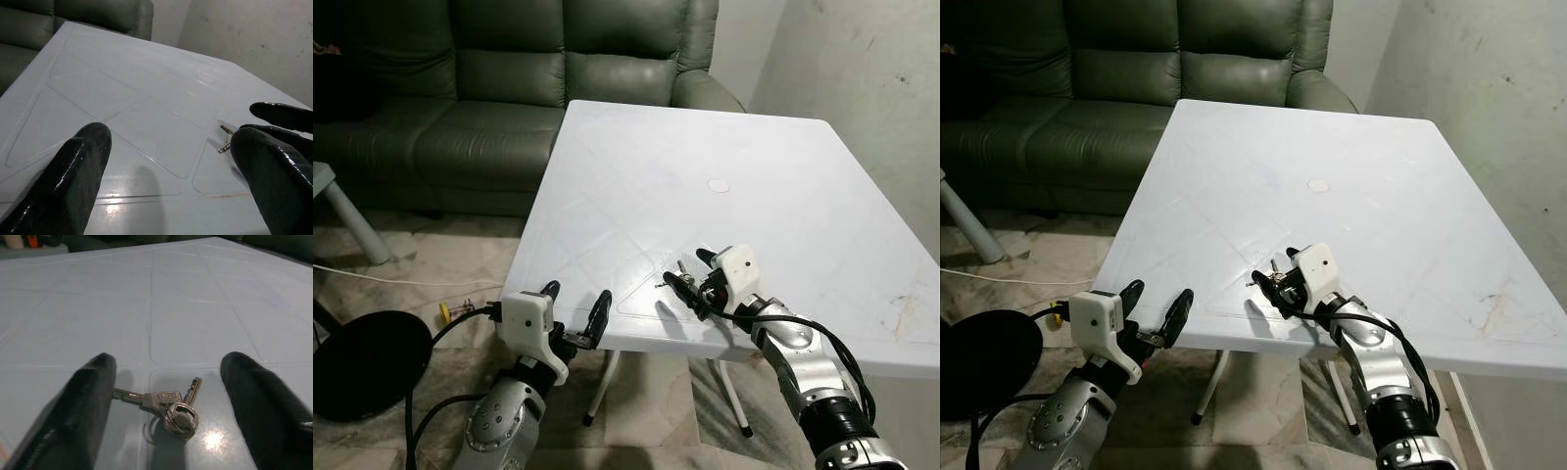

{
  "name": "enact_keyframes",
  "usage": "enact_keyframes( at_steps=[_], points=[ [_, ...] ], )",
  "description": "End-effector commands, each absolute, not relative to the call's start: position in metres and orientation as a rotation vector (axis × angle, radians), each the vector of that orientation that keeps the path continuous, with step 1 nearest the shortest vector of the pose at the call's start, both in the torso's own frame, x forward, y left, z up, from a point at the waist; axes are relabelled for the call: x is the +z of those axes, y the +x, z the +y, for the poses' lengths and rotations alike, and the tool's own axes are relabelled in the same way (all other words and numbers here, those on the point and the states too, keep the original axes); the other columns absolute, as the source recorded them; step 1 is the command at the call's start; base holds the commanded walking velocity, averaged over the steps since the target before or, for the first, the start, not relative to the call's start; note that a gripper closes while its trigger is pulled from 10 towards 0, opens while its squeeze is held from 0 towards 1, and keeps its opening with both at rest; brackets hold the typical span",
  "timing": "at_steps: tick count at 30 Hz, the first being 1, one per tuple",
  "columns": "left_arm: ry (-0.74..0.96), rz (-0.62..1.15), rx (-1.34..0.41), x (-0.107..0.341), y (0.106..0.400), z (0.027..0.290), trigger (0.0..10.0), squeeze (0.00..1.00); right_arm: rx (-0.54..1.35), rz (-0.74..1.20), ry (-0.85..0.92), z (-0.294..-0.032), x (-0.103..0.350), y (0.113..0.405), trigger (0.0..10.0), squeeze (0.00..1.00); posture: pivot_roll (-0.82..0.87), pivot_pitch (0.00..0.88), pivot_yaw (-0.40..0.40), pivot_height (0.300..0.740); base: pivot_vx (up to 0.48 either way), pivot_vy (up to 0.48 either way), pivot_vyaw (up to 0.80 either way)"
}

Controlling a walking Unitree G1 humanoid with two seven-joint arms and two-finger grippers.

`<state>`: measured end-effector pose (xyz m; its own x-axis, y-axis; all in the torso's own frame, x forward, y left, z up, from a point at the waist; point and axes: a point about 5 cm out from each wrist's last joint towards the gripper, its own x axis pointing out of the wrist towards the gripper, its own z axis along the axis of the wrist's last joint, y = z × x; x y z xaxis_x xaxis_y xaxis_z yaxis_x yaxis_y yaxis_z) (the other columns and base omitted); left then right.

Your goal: Hang keys on a hook

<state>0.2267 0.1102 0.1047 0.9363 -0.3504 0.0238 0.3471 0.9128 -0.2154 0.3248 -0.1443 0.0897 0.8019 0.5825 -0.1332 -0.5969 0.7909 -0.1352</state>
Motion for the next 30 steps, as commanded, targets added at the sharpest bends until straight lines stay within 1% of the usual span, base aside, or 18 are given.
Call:
enact_keyframes(
  at_steps=[1,6,7,10,11,12,14,15,17,18,19,20,21,23,24,25,26,30],
  points=[
    [-0.215,0.012,-0.373,0.108,0.225,0.106,10.0,0.00,0.645,0.086,-0.202,-0.142,0.091,0.329,10.0,0.00,0.08,0.042,-0.087,0.732,0.000,0.000,0.00],
    [-0.216,0.014,-0.369,0.108,0.224,0.106,10.0,0.00,0.660,0.070,-0.226,-0.137,0.090,0.332,10.0,0.00,0.09,0.041,-0.088,0.732,0.000,0.000,0.00],
    [-0.216,0.014,-0.369,0.108,0.224,0.106,10.0,0.00,0.663,0.073,-0.233,-0.136,0.089,0.333,7.4,0.00,0.09,0.041,-0.089,0.732,0.000,0.000,0.00],
    [-0.217,0.014,-0.368,0.108,0.224,0.106,10.0,0.00,0.664,0.079,-0.232,-0.135,0.088,0.333,6.7,0.00,0.09,0.042,-0.090,0.732,0.000,0.000,0.00],
    [-0.217,0.014,-0.367,0.108,0.223,0.106,10.0,0.00,0.659,0.086,-0.238,-0.135,0.086,0.334,3.3,0.00,0.09,0.041,-0.091,0.732,0.000,0.000,0.00],
    [-0.217,0.015,-0.367,0.108,0.223,0.106,10.0,0.00,0.658,0.090,-0.243,-0.135,0.086,0.334,0.8,0.00,0.10,0.042,-0.091,0.732,0.000,0.000,0.00],
    [-0.218,0.016,-0.366,0.108,0.223,0.106,10.0,0.00,0.658,0.091,-0.249,-0.135,0.085,0.335,1.2,0.00,0.10,0.042,-0.092,0.732,0.000,0.000,0.00],
    [-0.218,0.016,-0.366,0.108,0.223,0.106,10.0,0.00,0.655,0.094,-0.251,-0.136,0.084,0.335,0.0,0.00,0.10,0.044,-0.092,0.732,0.000,0.000,0.00],
    [-0.218,0.016,-0.366,0.108,0.223,0.106,10.0,0.00,0.651,0.099,-0.252,-0.136,0.084,0.336,0.0,0.00,0.10,0.044,-0.092,0.732,0.000,0.000,0.00],
    [-0.219,0.016,-0.366,0.108,0.223,0.106,10.0,0.00,0.648,0.097,-0.257,-0.137,0.084,0.336,1.1,0.00,0.10,0.044,-0.092,0.732,0.000,0.000,0.00],
    [-0.219,0.017,-0.365,0.108,0.223,0.106,10.0,0.00,0.645,0.092,-0.269,-0.138,0.084,0.336,0.0,0.00,0.10,0.047,-0.092,0.732,0.000,0.000,0.00],
    [-0.219,0.018,-0.365,0.108,0.223,0.106,10.0,0.00,0.645,0.090,-0.277,-0.139,0.084,0.337,0.0,0.00,0.10,0.048,-0.093,0.732,0.000,0.000,0.00],
    [-0.220,0.019,-0.364,0.108,0.223,0.106,10.0,0.00,0.647,0.088,-0.283,-0.141,0.084,0.337,2.3,0.00,0.10,0.048,-0.093,0.732,0.000,0.000,0.00],
    [-0.222,0.020,-0.363,0.108,0.223,0.106,10.0,0.00,0.643,0.093,-0.289,-0.145,0.083,0.337,4.5,0.00,0.10,0.049,-0.093,0.732,0.000,0.000,0.00],
    [-0.222,0.020,-0.363,0.108,0.223,0.106,10.0,0.00,0.640,0.095,-0.288,-0.145,0.083,0.337,4.5,0.00,0.10,0.049,-0.093,0.732,0.000,0.000,0.00],
    [-0.222,0.020,-0.363,0.108,0.223,0.106,10.0,0.00,0.642,0.087,-0.294,-0.147,0.084,0.337,7.9,0.00,0.10,0.049,-0.093,0.732,0.000,0.000,0.00],
    [-0.222,0.020,-0.363,0.108,0.223,0.106,10.0,0.00,0.644,0.083,-0.296,-0.148,0.084,0.337,8.9,0.00,0.09,0.051,-0.092,0.732,0.000,0.000,0.00],
    [-0.222,0.021,-0.363,0.108,0.223,0.106,10.0,0.00,0.654,0.073,-0.314,-0.154,0.085,0.336,7.1,0.00,0.09,0.052,-0.090,0.732,0.000,0.000,0.00]
  ],
)
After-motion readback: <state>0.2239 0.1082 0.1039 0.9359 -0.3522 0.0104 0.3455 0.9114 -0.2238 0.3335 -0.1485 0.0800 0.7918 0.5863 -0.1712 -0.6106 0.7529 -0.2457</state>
